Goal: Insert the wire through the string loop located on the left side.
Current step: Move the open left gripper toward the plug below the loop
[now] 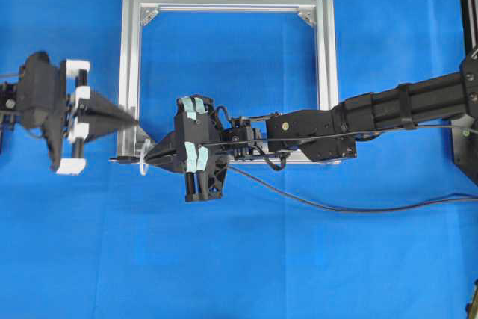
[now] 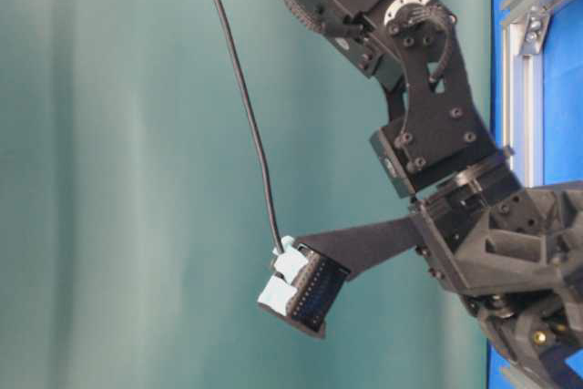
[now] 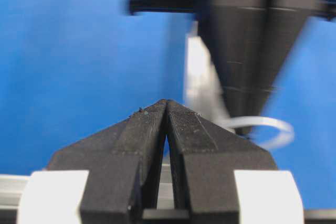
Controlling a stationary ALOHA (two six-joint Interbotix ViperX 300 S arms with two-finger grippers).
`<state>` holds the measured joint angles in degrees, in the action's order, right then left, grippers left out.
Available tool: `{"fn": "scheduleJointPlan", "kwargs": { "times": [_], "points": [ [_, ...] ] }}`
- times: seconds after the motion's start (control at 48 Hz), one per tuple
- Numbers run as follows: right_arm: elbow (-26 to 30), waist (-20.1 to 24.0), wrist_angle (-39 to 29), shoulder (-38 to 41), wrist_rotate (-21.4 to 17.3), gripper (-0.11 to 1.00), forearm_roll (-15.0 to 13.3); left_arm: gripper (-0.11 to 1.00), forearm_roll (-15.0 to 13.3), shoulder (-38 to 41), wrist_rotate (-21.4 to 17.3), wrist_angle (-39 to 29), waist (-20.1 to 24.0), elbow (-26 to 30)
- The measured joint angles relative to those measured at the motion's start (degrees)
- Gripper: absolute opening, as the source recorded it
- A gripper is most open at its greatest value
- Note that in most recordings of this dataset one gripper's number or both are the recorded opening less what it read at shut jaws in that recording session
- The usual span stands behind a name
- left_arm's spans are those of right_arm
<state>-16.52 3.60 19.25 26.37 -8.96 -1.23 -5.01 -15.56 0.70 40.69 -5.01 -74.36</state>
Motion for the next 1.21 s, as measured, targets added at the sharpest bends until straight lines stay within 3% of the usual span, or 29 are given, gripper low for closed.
{"fn": "scheduleJointPlan", "kwargs": {
  "times": [0.271,0.98,1.084,1.209],
  "points": [
    [0.00,0.00,0.00,0.00,0.09,-0.10,0.00,0.00,0.00,-2.64,-0.35,-1.14,-6.94,-0.53],
    [-0.09,0.00,0.09,0.00,0.00,-0.10,-0.09,0.02,0.00,-2.72,-0.18,-5.36,-7.12,0.09],
    [-0.09,0.00,0.09,0.00,0.09,-0.10,0.00,0.20,0.00,-3.08,-0.09,-5.63,-7.12,0.26],
    [0.00,0.00,0.09,0.00,0.09,-0.10,0.00,0.59,0.00,-3.78,-0.09,-5.89,-7.12,0.18]
  ]
}}
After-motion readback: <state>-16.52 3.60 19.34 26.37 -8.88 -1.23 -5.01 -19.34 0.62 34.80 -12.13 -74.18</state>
